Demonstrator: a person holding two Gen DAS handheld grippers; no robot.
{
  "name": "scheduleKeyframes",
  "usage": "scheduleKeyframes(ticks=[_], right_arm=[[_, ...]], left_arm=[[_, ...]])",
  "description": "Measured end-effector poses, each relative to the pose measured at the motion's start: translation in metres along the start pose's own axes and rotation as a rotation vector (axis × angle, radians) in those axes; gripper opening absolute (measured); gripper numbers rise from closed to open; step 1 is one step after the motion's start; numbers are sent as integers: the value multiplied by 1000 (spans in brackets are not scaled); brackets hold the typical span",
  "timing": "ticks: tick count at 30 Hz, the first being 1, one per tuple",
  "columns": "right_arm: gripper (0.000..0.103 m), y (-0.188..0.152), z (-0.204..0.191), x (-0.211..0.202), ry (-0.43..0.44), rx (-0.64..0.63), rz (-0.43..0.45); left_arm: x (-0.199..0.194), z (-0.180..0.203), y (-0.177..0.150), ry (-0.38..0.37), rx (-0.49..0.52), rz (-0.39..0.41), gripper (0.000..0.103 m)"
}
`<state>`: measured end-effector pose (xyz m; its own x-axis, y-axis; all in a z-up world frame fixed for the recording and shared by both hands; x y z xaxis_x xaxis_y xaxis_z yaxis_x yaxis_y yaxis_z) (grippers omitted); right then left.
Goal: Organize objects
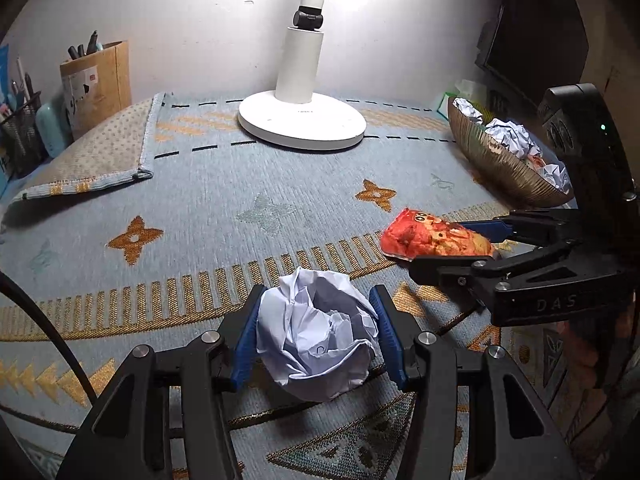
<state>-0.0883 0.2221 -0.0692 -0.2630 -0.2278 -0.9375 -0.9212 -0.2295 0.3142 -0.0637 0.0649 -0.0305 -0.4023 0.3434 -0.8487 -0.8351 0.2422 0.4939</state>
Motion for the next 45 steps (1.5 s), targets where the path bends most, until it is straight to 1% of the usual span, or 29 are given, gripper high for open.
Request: scheduleKeyframes(ticks=[1, 2, 4, 6, 7, 10, 12, 15, 18, 20, 22, 24, 27, 28, 31, 32, 34, 36, 38, 39, 40, 41, 42, 43, 44, 45], right_arm=[[49, 0, 0, 0, -18, -4, 9], [46, 1, -1, -1, -33, -11, 21], [40, -2, -7, -3, -25, -36, 44], [39, -9, -15, -9, -8, -62, 77], [39, -13, -19, -13, 14, -63, 93], [39, -23, -25, -36, 66, -41, 152], [39, -29, -25, -56, 63, -30, 187], [39, -44, -16, -90, 46, -17, 241], [39, -58, 3, -127, 27, 23, 304], [39, -64, 20, -153, 7, 59, 363], [40, -69, 40, -182, -41, 105, 432], [40, -72, 63, -208, -85, 156, 487], [40, -69, 101, -249, -57, 264, 565], [40, -66, 113, -263, -70, 295, 600], [40, -55, 144, -296, -154, 381, 680], [40, -51, 154, -301, -172, 410, 692], [40, -41, 172, -302, -196, 462, 683], [40, -29, 187, -293, -208, 487, 659], [40, -21, 204, -277, -235, 502, 611], [40, -20, 211, -268, -238, 519, 583], [40, -21, 216, -261, -223, 528, 567], [40, -24, 220, -255, -200, 534, 556], [41, -29, 222, -251, -183, 542, 548], [49, -34, 223, -247, -172, 546, 542], [58, -39, 223, -243, -163, 540, 531], [78, -44, 221, -239, -157, 528, 514]], left_arm=[[0, -2, 0, -4, -8, 1, 49], [0, -3, 1, -7, -17, 1, 49], [-1, -5, 1, -13, -27, 6, 49], [-2, -5, 1, -12, -29, 10, 49], [-3, -6, 0, -11, -28, 12, 49], [-5, -6, 0, -25, -33, 24, 49], [-8, -6, 1, -27, -46, 31, 49], [-17, 7, 4, -73, -42, 46, 49], [-33, 38, 15, -94, 24, 83, 49], [-44, 62, 26, -123, 71, 104, 49], [-53, 88, 42, -157, 117, 122, 49], [-62, 113, 62, -190, 162, 142, 49], [-73, 154, 102, -236, 220, 184, 49], [-75, 167, 116, -250, 233, 199, 49], [-73, 207, 154, -285, 275, 231, 49], [-69, 219, 163, -294, 284, 232, 49], [-56, 240, 179, -314, 295, 221, 49], [-38, 255, 191, -309, 306, 208, 49], [-16, 263, 198, -294, 298, 194, 49], [-5, 266, 201, -301, 292, 177, 52], [6, 268, 202, -311, 285, 157, 55], [16, 271, 200, -322, 282, 126, 69], [25, 274, 198, -329, 288, 90, 87], [32, 277, 195, -331, 299, 69, 93], [36, 277, 193, -319, 305, 72, 95], [40, 276, 191, -296, 304, 76, 95]])
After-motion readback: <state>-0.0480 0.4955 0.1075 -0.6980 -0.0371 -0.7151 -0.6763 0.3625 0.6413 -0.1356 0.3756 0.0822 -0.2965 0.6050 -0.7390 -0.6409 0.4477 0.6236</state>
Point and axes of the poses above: each gripper's, at about its wrist camera, not at the fingertips, and x roughly the way its jaws point, z to its right, y to its top, the point moved 6 cm from there along x, roughly the way its jaws point, and after that the axes turned 12 degrees about -z, right-handed, at the moved point
